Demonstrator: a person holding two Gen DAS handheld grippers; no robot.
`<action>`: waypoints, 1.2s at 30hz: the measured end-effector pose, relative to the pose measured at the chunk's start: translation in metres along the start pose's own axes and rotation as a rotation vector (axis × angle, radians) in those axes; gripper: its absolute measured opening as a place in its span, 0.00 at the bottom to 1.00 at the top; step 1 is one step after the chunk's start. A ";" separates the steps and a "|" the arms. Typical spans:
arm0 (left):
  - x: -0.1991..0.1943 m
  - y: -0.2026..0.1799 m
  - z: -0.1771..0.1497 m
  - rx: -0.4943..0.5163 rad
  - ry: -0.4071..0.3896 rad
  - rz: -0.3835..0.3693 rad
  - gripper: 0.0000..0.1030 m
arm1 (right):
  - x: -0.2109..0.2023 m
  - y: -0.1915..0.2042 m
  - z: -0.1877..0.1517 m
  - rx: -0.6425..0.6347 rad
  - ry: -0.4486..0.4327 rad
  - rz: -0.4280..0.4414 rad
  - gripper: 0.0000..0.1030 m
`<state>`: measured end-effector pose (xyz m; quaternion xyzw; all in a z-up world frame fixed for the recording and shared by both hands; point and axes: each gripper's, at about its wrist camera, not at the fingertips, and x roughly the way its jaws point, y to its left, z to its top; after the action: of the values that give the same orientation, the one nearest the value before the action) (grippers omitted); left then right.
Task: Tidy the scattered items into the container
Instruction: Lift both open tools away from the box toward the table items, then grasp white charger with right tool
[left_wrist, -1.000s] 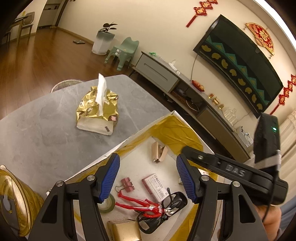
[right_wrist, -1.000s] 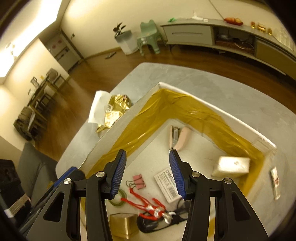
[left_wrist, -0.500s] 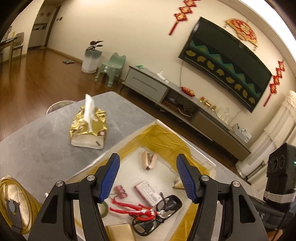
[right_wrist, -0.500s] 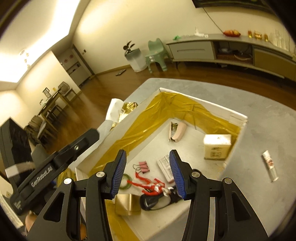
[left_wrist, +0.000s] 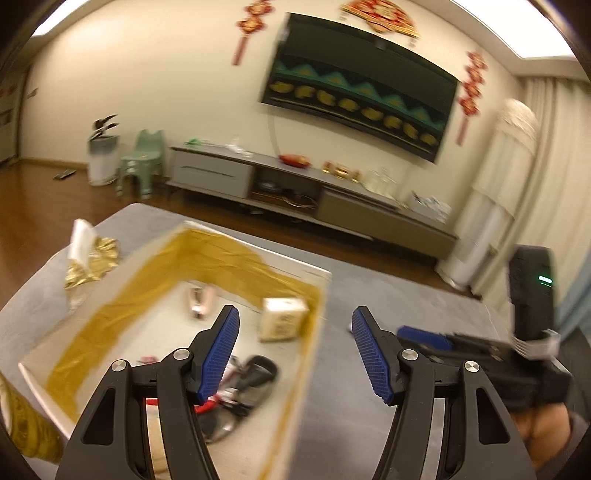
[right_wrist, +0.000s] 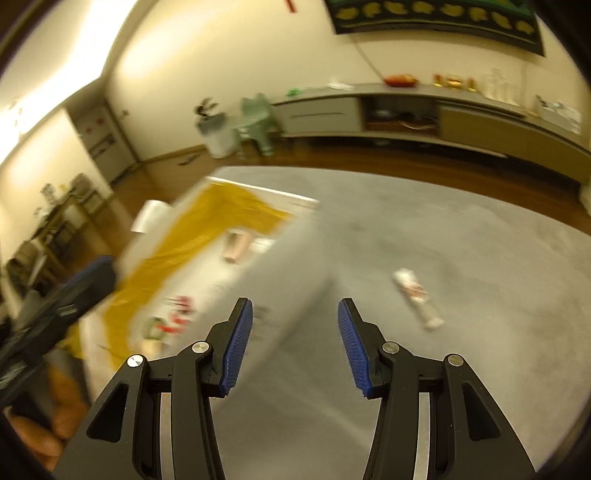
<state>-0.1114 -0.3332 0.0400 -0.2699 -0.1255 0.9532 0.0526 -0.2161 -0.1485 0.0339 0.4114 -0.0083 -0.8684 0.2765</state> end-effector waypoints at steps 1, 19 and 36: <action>0.001 -0.008 -0.002 0.020 0.005 -0.015 0.63 | 0.003 -0.010 -0.002 0.001 0.006 -0.033 0.50; 0.015 -0.041 -0.019 0.098 0.075 -0.070 0.63 | 0.122 -0.076 -0.007 -0.119 0.150 -0.239 0.19; 0.017 -0.046 -0.024 0.101 0.108 -0.091 0.63 | -0.018 -0.087 -0.095 0.085 0.147 -0.134 0.40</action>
<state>-0.1118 -0.2804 0.0236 -0.3120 -0.0863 0.9390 0.1160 -0.1796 -0.0454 -0.0372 0.4852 0.0028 -0.8513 0.1998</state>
